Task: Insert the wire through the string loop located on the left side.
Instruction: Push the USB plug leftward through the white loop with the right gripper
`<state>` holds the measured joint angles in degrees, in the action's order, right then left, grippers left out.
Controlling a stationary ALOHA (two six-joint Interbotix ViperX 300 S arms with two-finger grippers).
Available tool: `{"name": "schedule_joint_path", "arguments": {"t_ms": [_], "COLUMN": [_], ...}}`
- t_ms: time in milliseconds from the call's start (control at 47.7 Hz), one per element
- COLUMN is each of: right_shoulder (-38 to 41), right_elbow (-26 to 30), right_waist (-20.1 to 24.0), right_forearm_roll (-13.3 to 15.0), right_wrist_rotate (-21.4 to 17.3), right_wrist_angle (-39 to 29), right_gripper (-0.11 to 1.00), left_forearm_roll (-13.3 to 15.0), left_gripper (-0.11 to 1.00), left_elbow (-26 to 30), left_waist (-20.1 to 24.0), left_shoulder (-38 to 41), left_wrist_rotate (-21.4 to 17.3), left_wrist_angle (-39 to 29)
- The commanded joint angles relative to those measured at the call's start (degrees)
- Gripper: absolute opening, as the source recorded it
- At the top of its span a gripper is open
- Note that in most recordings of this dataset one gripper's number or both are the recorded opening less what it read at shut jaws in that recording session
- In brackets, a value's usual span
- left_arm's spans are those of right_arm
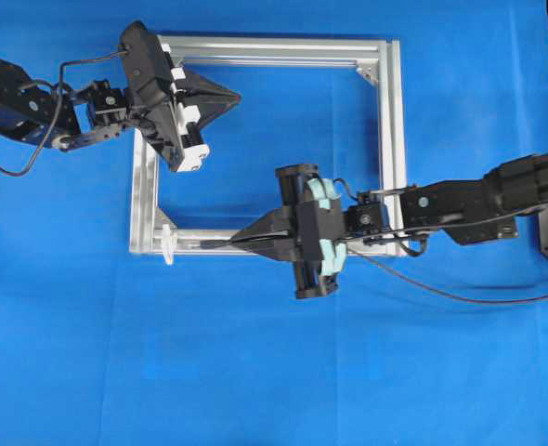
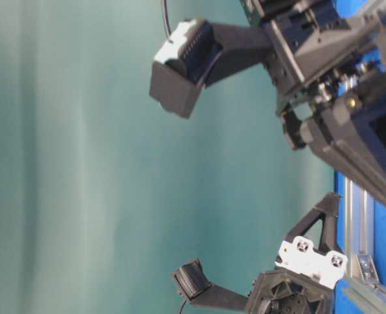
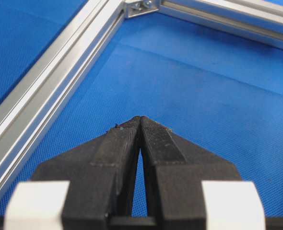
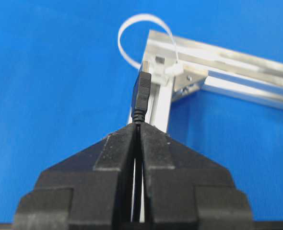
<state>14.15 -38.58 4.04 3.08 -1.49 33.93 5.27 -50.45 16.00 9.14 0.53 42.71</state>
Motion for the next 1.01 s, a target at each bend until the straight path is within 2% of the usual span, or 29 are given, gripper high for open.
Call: {"name": "schedule_joint_path", "arguments": {"t_ms": [0, 189, 985], "right_shoulder": [0.09, 1.67, 2.11], "right_elbow": [2.55, 4.31, 4.39], "right_waist": [0.35, 0.35, 0.09], "right_forearm_roll": [0.18, 0.18, 0.09], "right_wrist_rotate": [0.00, 0.00, 0.00], "right_wrist_angle": [0.26, -0.09, -0.09], "right_gripper": [0.00, 0.00, 0.00], "left_forearm_roll": [-0.18, -0.18, -0.18], "left_gripper": [0.00, 0.00, 0.00], "left_elbow": [0.53, 0.35, 0.35], "left_waist": [0.09, 0.09, 0.00], "left_shoulder": [-1.93, -1.93, -1.93], "left_wrist_rotate": [0.09, 0.09, 0.09], "left_wrist_angle": [0.62, 0.70, 0.62]}}
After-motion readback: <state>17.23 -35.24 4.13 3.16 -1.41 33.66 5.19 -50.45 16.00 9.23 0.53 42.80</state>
